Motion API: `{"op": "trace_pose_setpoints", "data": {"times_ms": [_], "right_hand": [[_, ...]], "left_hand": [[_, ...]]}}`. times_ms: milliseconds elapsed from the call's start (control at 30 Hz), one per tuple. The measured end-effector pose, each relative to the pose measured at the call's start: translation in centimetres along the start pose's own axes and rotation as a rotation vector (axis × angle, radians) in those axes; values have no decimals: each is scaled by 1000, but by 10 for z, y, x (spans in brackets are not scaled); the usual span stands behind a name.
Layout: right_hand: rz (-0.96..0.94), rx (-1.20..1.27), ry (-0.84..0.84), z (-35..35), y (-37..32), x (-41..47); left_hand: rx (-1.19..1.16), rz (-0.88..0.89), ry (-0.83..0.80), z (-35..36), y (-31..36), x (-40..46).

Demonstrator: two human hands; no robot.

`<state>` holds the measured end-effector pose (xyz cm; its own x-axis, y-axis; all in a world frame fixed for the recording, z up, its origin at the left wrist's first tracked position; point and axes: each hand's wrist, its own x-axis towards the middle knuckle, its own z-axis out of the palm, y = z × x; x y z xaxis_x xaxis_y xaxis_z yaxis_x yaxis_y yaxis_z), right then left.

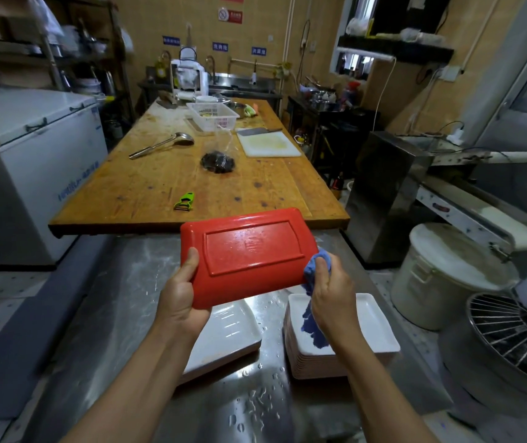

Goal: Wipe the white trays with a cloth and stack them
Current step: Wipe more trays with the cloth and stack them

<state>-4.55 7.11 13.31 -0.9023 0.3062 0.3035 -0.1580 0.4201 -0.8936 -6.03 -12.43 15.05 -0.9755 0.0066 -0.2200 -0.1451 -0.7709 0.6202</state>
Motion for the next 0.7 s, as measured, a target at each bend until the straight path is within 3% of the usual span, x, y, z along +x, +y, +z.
{"op": "trace_pose_setpoints", "data": {"times_ms": [267, 400, 533, 700], "right_hand": [[149, -47, 79, -21, 13, -4], [358, 134, 92, -40, 3, 14], [532, 640, 13, -60, -8, 29], [707, 652, -248, -84, 4, 36]], "left_hand": [[66, 50, -33, -4, 11, 1], [378, 160, -154, 0, 14, -13], [707, 338, -302, 9, 14, -27], [1117, 539, -629, 16, 6, -35]]}}
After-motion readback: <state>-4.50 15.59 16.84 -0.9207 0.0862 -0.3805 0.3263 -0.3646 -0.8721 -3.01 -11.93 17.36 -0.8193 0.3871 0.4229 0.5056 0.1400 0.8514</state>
